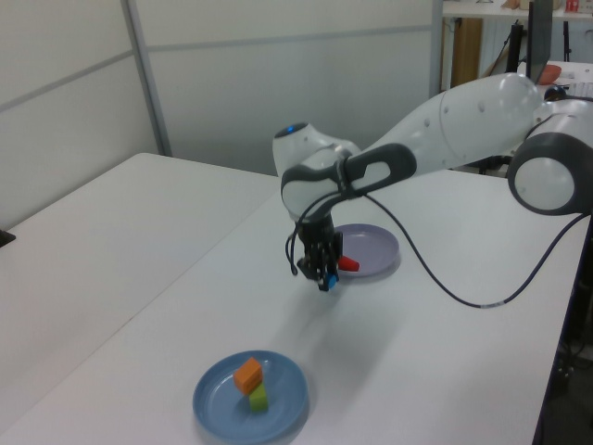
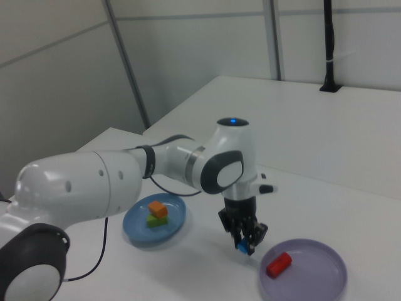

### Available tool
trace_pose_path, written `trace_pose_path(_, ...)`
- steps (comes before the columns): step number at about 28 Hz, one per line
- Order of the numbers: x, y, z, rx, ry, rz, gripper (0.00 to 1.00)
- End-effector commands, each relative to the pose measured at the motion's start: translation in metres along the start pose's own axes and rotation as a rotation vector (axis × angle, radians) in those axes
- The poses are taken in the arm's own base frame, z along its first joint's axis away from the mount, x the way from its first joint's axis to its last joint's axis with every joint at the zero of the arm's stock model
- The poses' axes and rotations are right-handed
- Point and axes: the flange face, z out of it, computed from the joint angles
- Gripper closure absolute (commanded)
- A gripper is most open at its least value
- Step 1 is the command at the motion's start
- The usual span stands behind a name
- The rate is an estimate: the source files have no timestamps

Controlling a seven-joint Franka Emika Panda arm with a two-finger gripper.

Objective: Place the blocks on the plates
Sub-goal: 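Carry the blue cube onto the lavender plate beside the red cylinder and release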

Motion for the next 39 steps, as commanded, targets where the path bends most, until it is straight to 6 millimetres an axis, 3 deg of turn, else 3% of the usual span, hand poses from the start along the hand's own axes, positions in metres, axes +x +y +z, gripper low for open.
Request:
trace_pose_path(1,-0.015,0.033,-0.047,-0.002,0.043,0.050,1.00)
trace_pose_path(10,-0.017,0.101,-0.025,-0.023,0.026,0.037,1.00)
trace_pose_path(16,-0.021,0.125,-0.021,-0.044,0.017,0.054,0.99)
trace_pose_path(21,-0.022,0.125,-0.023,-0.043,0.019,0.060,0.63)
trace_pose_path(27,-0.021,0.119,-0.022,-0.044,0.012,0.058,0.00)
trace_pose_path(33,-0.023,0.108,-0.036,-0.040,0.020,0.053,0.00)
trace_pose_path(37,-0.032,0.084,-0.072,-0.031,0.041,0.068,0.00)
trace_pose_path(39,-0.038,0.054,-0.101,-0.038,0.065,0.095,0.00)
